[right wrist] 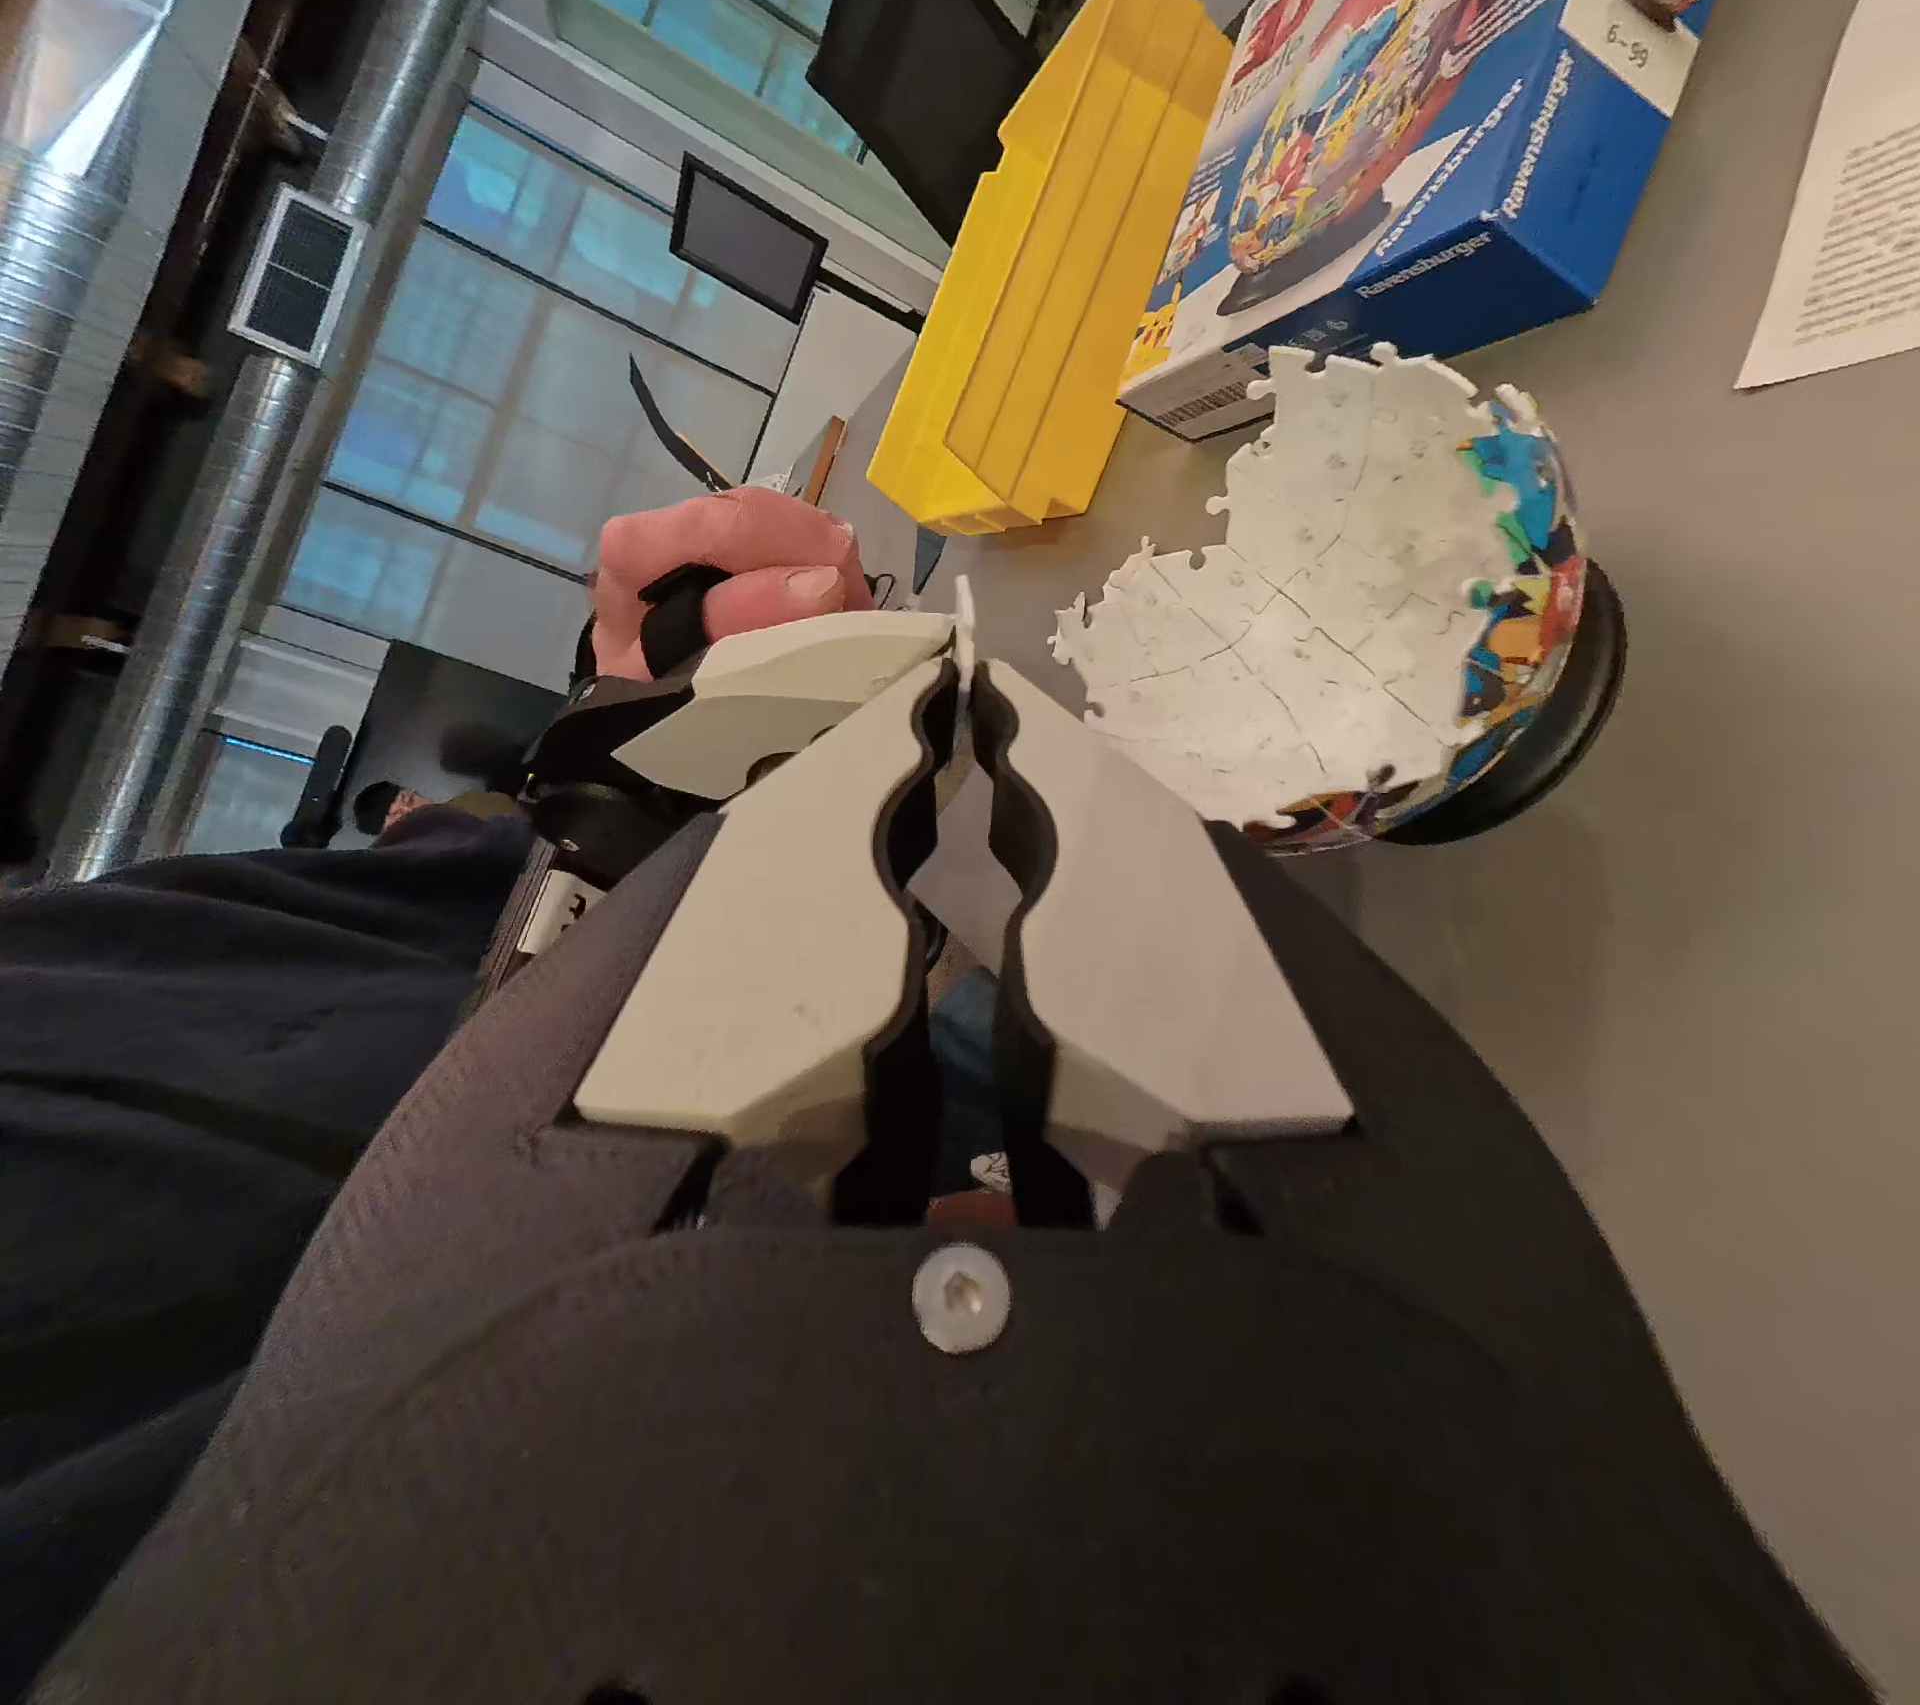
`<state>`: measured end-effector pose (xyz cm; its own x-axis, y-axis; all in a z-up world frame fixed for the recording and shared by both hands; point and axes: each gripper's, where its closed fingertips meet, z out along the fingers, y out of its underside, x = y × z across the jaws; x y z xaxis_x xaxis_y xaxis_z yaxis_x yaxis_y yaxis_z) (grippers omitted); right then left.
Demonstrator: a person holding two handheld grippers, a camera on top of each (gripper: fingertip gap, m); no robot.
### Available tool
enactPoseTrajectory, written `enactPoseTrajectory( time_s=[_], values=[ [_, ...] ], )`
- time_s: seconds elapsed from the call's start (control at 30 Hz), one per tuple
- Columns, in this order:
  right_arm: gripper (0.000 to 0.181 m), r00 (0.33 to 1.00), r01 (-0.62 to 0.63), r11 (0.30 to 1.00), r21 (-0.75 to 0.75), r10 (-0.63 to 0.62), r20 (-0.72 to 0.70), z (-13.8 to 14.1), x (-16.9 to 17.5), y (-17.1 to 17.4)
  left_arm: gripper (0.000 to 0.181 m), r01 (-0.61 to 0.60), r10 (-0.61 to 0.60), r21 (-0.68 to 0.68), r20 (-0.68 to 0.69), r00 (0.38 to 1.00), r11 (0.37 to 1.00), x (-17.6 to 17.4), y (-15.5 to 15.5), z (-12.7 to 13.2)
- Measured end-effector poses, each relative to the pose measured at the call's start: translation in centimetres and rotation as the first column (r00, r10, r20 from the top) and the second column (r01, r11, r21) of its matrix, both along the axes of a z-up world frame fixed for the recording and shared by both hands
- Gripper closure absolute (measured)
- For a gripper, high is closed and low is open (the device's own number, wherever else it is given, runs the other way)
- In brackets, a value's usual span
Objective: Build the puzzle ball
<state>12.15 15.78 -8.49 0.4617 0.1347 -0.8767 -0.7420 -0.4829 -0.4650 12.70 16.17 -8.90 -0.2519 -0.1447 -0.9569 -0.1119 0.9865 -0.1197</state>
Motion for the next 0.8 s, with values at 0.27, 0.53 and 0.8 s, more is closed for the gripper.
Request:
enactPoseTrajectory(
  time_s=[0.27,0.53,0.8],
  values=[
    [0.181,0.994,0.096,0.995,-0.014,-0.095,0.052,-1.4,3.0,-1.5,0.142,-0.171,0.107,-0.379,-0.186,0.977,0.910,0.3,4.7,0.5],
    [0.181,0.991,0.095,0.995,0.009,-0.096,0.091,-2.2,3.5,-2.0,0.131,-0.664,0.138,-0.575,-0.697,0.703,0.479,1.1,10.4,-7.1],
    [0.181,0.995,0.085,0.995,0.043,-0.087,0.047,-2.4,3.4,-2.6,0.143,-0.790,0.114,-0.408,-0.854,0.507,0.458,1.3,10.5,-11.3]
  ],
)
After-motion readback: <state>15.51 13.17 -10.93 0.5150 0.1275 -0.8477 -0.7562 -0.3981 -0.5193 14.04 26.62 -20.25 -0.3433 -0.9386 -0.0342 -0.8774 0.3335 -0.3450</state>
